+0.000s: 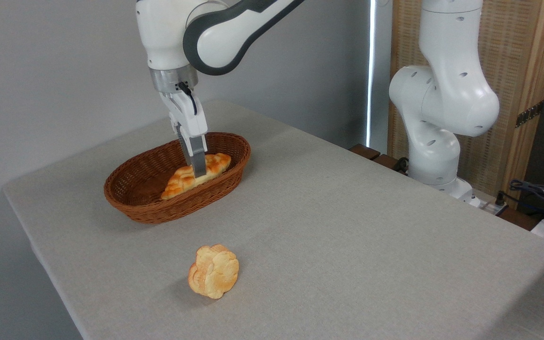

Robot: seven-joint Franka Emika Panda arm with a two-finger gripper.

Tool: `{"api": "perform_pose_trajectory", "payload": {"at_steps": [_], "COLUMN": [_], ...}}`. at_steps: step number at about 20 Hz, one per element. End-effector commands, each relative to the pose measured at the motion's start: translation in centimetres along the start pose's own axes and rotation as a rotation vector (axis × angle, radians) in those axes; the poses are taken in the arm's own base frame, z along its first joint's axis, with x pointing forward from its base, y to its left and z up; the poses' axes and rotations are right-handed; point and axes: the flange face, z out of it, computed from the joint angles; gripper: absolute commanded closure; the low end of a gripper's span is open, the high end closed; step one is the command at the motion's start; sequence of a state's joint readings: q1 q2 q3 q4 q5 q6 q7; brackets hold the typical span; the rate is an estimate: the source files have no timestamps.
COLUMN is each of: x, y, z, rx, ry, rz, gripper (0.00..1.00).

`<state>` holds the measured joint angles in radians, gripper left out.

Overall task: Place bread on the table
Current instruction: 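Lift the braided loaf up out of the basket, then carry the loaf beside the round roll and lower it onto the table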

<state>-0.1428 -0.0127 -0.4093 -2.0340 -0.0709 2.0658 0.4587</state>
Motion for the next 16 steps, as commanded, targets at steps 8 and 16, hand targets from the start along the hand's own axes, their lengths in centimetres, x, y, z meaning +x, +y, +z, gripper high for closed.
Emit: {"api": "perform_pose_trajectory", "payload": {"at_steps": [8,16], "x": [-0.5,-6.9], "y": [-5.4,-10.0], "z": [-7.4,-9.7], "rx": [-0.039,0.009], "ry": [0.135,-0.148], "rz": [-0.142,0.083], "gripper": [0.64,0.63]}}
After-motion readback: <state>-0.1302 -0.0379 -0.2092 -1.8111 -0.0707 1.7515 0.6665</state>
